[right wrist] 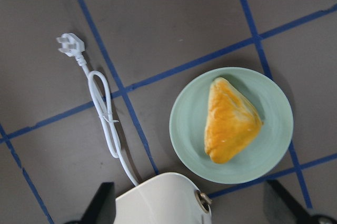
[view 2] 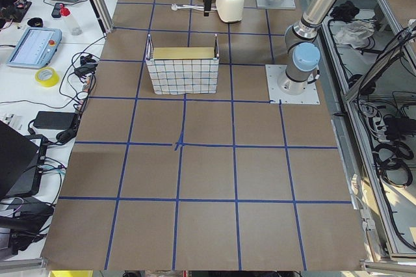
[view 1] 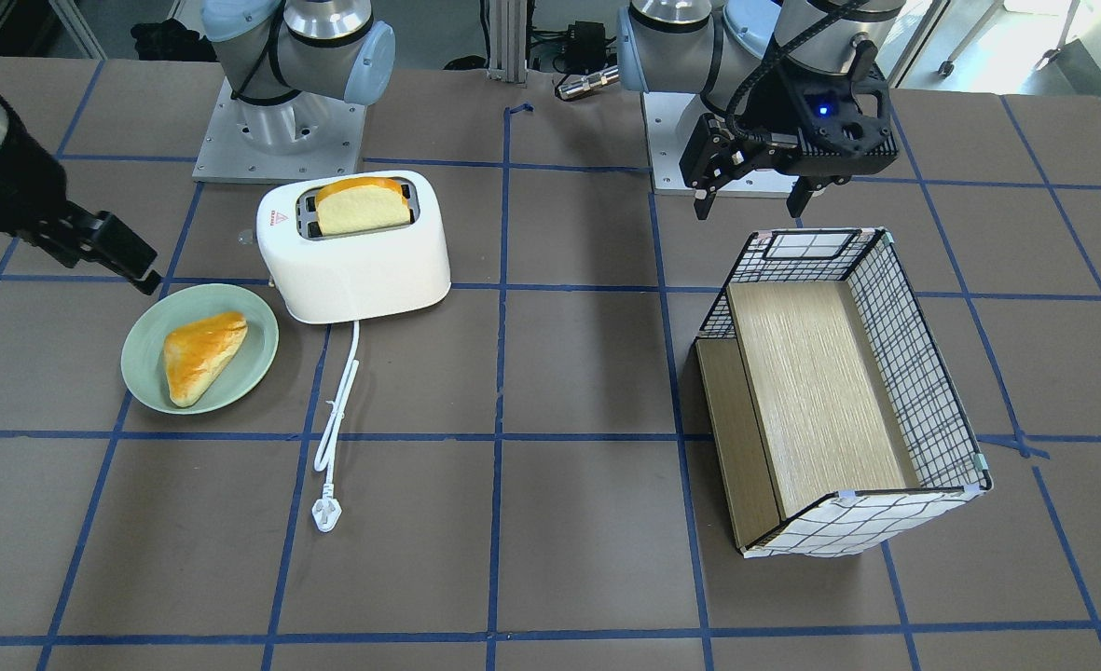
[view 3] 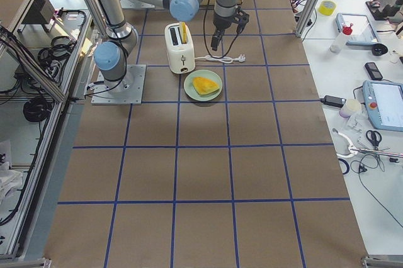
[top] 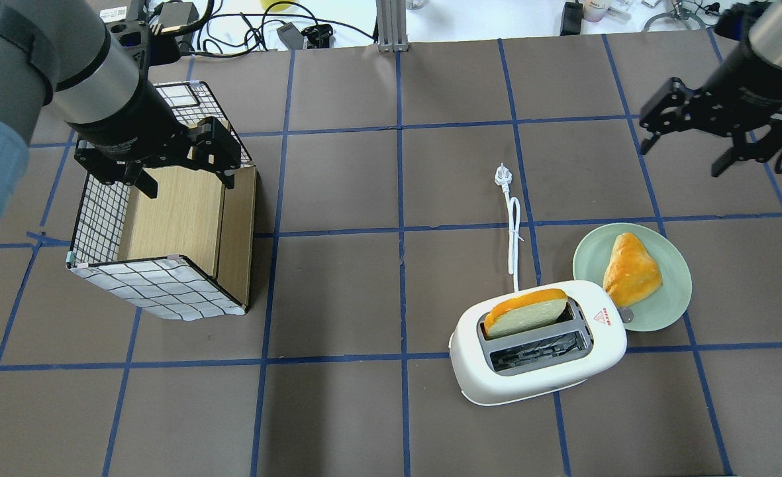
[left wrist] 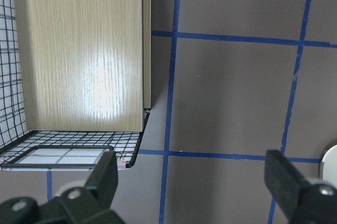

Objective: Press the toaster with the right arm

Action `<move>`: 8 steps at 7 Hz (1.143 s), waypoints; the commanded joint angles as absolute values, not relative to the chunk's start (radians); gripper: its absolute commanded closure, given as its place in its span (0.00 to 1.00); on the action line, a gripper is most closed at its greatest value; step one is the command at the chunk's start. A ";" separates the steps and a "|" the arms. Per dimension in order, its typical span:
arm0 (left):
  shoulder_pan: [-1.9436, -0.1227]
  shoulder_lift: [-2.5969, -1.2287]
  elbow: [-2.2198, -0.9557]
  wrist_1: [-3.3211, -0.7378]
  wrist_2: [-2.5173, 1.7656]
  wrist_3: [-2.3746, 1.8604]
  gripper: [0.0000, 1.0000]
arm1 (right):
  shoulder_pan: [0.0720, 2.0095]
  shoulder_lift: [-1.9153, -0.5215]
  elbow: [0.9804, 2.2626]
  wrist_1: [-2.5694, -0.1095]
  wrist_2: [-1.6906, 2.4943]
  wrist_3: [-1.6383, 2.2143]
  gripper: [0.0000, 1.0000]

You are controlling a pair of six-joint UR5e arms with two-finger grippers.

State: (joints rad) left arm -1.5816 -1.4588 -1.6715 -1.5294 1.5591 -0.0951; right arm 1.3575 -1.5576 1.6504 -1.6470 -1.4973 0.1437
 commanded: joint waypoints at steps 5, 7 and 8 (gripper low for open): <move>-1.582 -1.459 -1.671 -1.529 1.559 -0.094 0.00 | 1.643 -1.590 1.667 -1.691 -1.565 0.299 0.00; -1.582 -1.459 -1.672 -1.529 1.560 -0.095 0.00 | 1.641 -1.620 1.663 -1.611 -1.563 0.296 0.00; -1.582 -1.459 -1.672 -1.529 1.560 -0.095 0.00 | 1.641 -1.629 1.663 -1.605 -1.565 0.298 0.00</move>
